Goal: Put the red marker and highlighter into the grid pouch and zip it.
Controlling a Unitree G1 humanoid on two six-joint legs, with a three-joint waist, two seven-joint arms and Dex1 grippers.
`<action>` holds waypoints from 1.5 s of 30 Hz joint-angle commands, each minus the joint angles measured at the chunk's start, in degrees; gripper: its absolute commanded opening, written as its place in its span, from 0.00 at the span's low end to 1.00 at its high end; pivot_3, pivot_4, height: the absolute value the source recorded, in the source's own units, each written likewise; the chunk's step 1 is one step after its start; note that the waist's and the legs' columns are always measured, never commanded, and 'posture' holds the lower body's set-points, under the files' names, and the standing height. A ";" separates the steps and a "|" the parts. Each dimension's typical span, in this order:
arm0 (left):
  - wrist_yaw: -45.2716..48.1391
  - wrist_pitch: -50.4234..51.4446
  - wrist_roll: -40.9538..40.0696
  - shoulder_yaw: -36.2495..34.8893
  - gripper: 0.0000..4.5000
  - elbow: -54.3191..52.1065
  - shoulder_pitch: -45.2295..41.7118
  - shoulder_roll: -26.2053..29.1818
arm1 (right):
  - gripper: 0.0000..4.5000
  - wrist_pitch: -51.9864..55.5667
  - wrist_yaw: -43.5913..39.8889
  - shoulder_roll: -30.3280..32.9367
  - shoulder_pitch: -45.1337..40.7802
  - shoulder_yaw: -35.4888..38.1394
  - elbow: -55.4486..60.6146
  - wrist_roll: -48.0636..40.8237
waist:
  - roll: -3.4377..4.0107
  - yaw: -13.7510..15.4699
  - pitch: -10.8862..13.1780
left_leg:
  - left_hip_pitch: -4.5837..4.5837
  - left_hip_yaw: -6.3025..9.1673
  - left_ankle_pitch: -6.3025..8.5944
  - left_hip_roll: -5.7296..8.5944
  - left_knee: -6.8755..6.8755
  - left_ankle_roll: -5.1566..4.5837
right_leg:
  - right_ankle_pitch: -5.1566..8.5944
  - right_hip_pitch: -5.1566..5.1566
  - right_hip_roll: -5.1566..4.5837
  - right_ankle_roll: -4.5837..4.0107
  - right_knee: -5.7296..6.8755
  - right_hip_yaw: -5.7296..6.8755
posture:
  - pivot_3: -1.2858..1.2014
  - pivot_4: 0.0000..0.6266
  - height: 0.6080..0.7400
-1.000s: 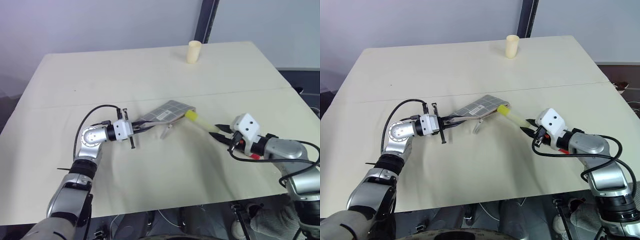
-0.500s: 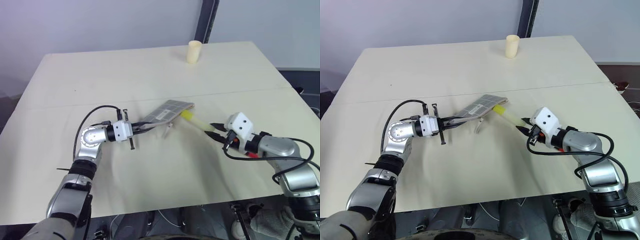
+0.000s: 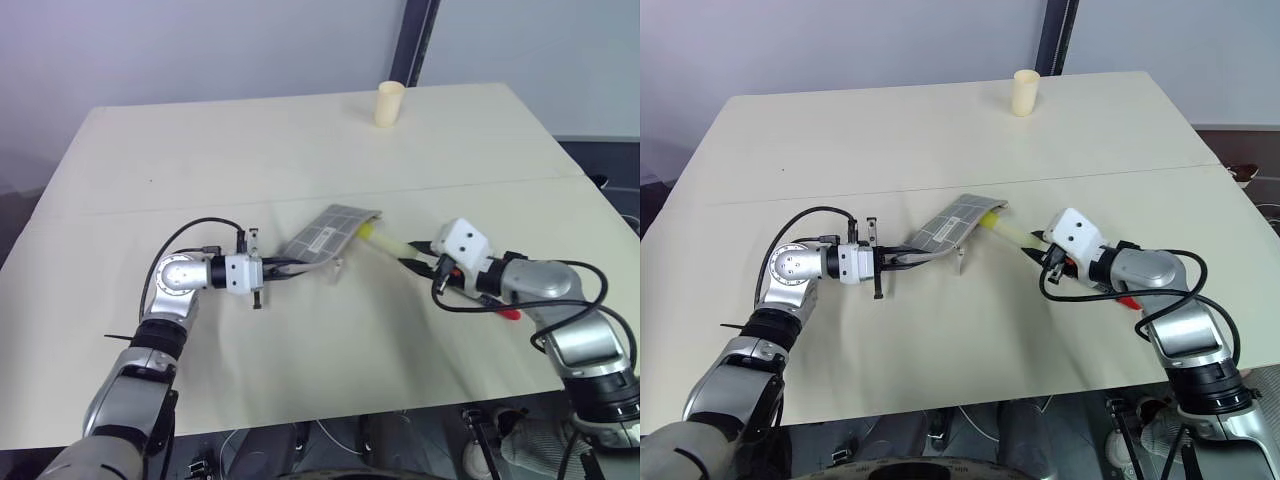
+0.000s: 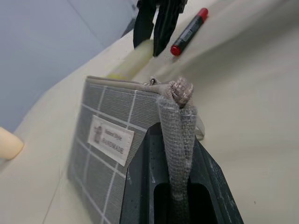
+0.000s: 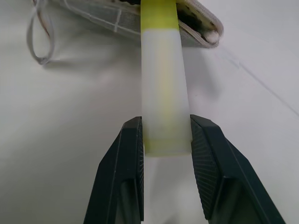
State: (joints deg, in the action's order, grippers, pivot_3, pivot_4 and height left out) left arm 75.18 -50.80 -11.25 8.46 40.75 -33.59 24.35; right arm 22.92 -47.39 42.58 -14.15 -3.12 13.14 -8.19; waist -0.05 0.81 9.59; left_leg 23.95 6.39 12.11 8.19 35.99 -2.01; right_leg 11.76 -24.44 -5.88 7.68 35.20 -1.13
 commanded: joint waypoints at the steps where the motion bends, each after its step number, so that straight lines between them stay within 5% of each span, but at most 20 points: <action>1: 0.40 -1.38 -0.92 0.10 0.00 -0.16 -1.70 -0.10 | 0.19 -0.66 -1.04 1.43 0.24 -0.40 1.72 0.78 | 0.00 0.00 0.00 | 0.00 0.00 0.00 0.02 0.01 -0.01 | 0.00 0.00 0.01 0.00 0.00 0.00 | 0.52 0.24 0.98; 31: 5.47 -4.11 -5.59 -4.08 0.00 10.01 -8.36 -0.25 | 0.19 -8.91 -6.24 -3.24 -9.58 -13.05 3.59 8.16 | -0.01 -0.09 0.00 | 0.00 0.02 0.05 0.07 0.09 -0.08 | -0.01 -0.04 0.02 0.02 0.03 0.05 | 0.52 0.24 0.98; 45: 9.77 -5.34 -6.10 -0.65 0.00 1.92 -3.46 -1.95 | 0.19 -28.04 -2.63 -4.40 -13.11 -15.40 -9.19 18.14 | -0.01 -0.13 0.00 | 0.00 0.00 0.04 0.08 0.04 -0.08 | -0.02 -0.07 0.04 0.02 0.03 0.05 | 0.52 0.24 0.98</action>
State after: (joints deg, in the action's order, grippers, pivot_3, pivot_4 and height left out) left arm 84.98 -55.56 -15.79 7.78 45.41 -36.73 22.45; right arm -3.43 -50.54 39.13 -26.23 -18.94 3.29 10.46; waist -0.06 0.68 9.60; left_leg 23.95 6.40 12.15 8.26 36.04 -2.09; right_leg 11.75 -24.50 -5.84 7.70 35.24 -1.09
